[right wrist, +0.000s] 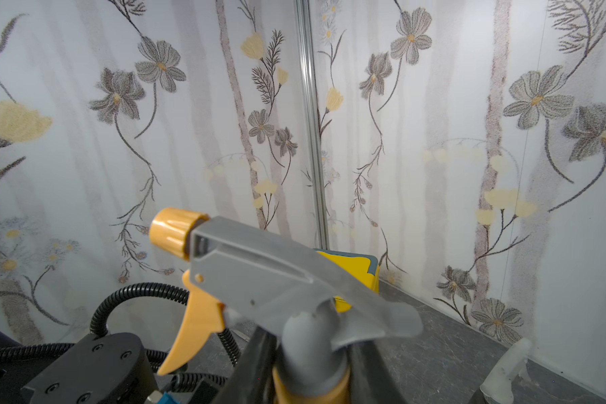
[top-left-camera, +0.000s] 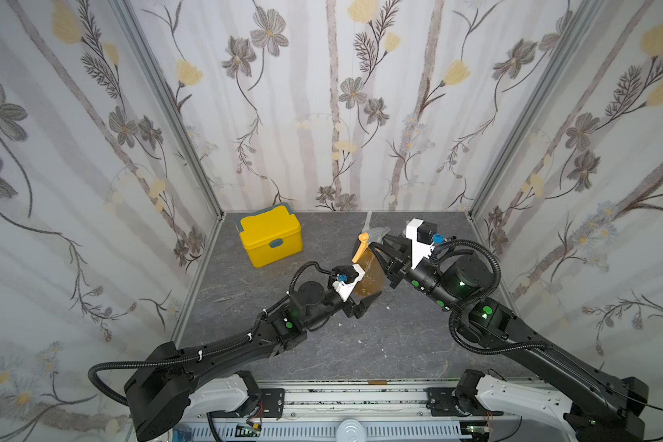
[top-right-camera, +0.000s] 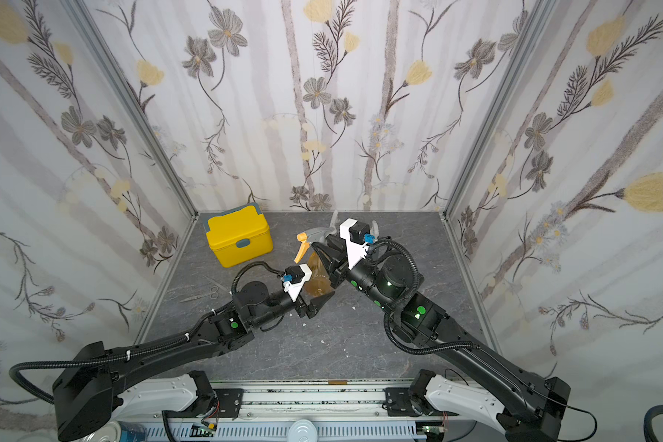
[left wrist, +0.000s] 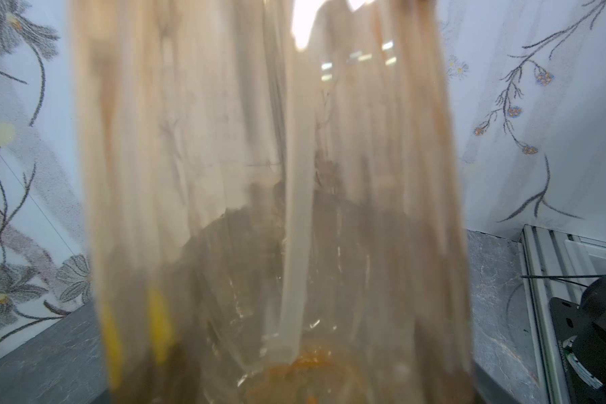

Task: Attach spray nozzles to spray bottles
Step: Insert the spray nozzle into the spray bottle.

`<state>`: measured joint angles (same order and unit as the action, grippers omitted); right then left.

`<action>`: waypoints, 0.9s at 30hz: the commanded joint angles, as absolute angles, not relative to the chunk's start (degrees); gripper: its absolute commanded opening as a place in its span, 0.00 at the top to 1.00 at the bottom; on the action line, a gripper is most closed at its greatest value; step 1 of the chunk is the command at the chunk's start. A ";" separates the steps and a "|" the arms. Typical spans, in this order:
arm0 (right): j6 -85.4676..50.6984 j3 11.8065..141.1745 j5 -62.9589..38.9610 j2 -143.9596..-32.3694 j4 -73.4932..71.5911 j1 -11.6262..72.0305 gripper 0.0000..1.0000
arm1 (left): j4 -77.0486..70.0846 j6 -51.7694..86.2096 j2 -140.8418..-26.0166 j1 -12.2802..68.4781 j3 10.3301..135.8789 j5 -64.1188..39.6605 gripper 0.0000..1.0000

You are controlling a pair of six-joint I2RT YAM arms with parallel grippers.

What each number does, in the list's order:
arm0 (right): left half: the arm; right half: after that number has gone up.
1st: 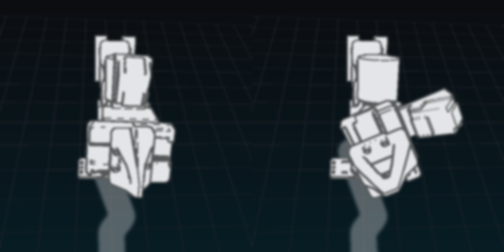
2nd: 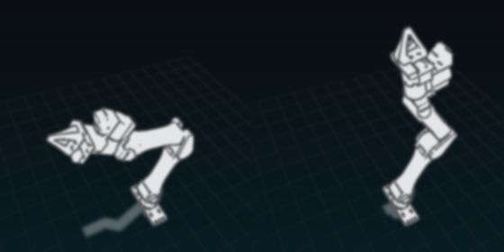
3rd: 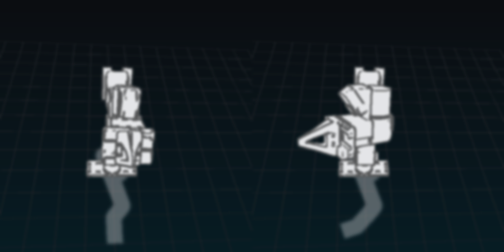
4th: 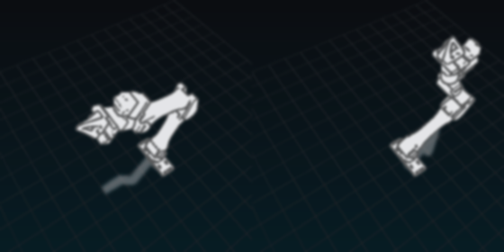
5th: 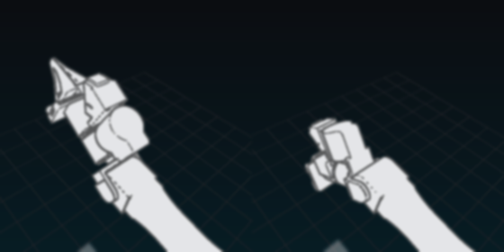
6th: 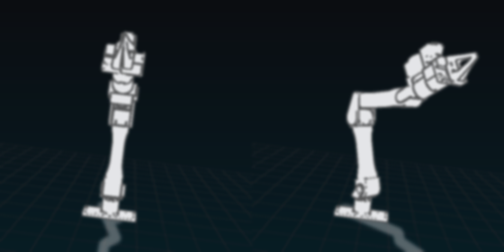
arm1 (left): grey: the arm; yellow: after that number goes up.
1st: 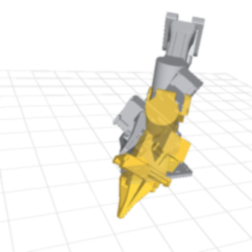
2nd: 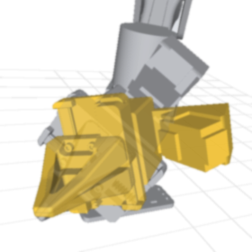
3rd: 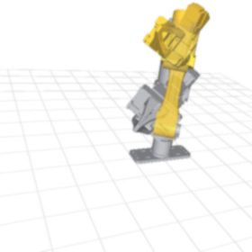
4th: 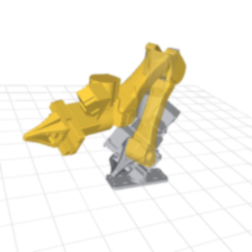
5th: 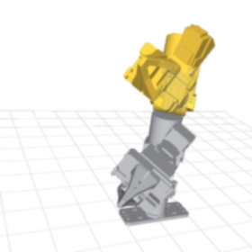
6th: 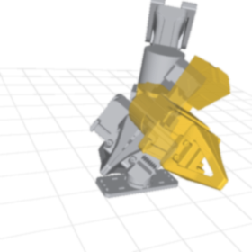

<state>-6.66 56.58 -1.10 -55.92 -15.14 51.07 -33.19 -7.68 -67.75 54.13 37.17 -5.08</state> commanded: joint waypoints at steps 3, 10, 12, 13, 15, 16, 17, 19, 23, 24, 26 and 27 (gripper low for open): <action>-3.29 55.16 1.73 -54.52 -13.23 51.05 0.74 | -38.93 -6.27 -67.40 54.13 38.04 -6.90 0.20; -1.63 54.78 2.28 -53.58 -11.70 50.95 0.70 | -38.46 -6.16 -67.94 54.13 38.35 -7.56 0.20; -2.03 54.59 2.11 -53.70 -11.82 50.97 0.70 | -38.38 -6.25 -67.98 54.14 38.39 -7.56 0.20; -2.31 54.27 1.99 -53.75 -12.23 50.96 0.70 | -38.40 -6.25 -67.94 54.16 38.41 -7.53 0.20; -3.05 53.88 0.94 -54.01 -12.87 51.02 0.70 | -38.40 -6.29 -67.96 54.10 38.39 -7.55 0.20; -3.46 53.66 0.70 -54.18 -13.17 51.00 0.69 | -38.35 -6.28 -67.86 54.28 38.32 -7.65 0.20; -3.93 53.37 0.74 -54.27 -13.78 50.98 0.69 | -38.37 -6.24 -67.90 54.13 38.31 -7.73 0.20; -4.78 53.11 0.31 -54.38 -14.95 50.97 0.69 | -38.41 -6.24 -67.87 54.12 38.26 -7.97 0.20; -5.45 54.20 -0.52 -55.68 -15.30 50.93 0.69 | -38.35 -6.48 -67.68 54.21 38.28 -8.13 0.20; -5.53 54.47 -0.61 -55.89 -15.29 50.95 0.69 | -38.34 -6.50 -67.62 54.31 38.29 -8.20 0.20; -5.31 55.70 -0.65 -56.85 -14.05 50.97 0.69 | -38.30 -6.75 -67.46 54.33 38.32 -8.12 0.20; -4.98 56.29 -0.57 -57.28 -13.19 50.97 0.69 | -38.20 -6.97 -67.42 54.32 38.32 -8.09 0.20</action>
